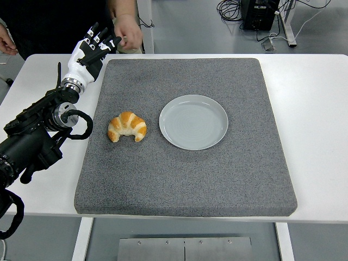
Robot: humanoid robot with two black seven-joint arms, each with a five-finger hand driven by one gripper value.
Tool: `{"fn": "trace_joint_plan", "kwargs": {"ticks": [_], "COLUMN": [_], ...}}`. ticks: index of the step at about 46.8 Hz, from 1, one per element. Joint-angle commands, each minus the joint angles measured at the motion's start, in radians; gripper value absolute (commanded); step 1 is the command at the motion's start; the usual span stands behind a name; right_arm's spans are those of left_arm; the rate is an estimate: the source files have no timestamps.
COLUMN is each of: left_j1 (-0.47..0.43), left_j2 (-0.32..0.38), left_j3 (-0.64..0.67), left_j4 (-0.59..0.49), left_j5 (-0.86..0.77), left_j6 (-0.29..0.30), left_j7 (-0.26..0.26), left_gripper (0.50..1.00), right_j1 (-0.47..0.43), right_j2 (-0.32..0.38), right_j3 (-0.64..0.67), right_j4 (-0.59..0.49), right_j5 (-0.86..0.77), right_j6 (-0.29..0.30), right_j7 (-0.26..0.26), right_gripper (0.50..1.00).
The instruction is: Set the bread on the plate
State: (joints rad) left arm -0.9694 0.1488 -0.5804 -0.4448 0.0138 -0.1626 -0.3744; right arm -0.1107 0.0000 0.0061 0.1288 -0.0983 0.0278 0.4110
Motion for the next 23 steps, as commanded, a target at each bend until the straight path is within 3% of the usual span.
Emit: {"fn": "trace_joint_plan", "kwargs": {"ticks": [1,23], "left_j1": [0.000,0.003], "left_j2": [0.000,-0.001], "left_j3": [0.001,-0.004], "left_j4": [0.000,0.000], "left_j5": [0.002,0.000], "left_j6": [0.000,0.000], "left_j7": [0.000,0.002], "left_gripper": [0.969,0.969], "right_j1": [0.000,0.000], "right_j2": [0.000,0.000], "right_j3": [0.000,0.000], "right_j4": [0.002,0.002], "right_j5": [0.000,0.000], "right_j6": [0.001,0.001], "right_j7": [0.000,0.000], "right_gripper": [1.000,1.000]}}
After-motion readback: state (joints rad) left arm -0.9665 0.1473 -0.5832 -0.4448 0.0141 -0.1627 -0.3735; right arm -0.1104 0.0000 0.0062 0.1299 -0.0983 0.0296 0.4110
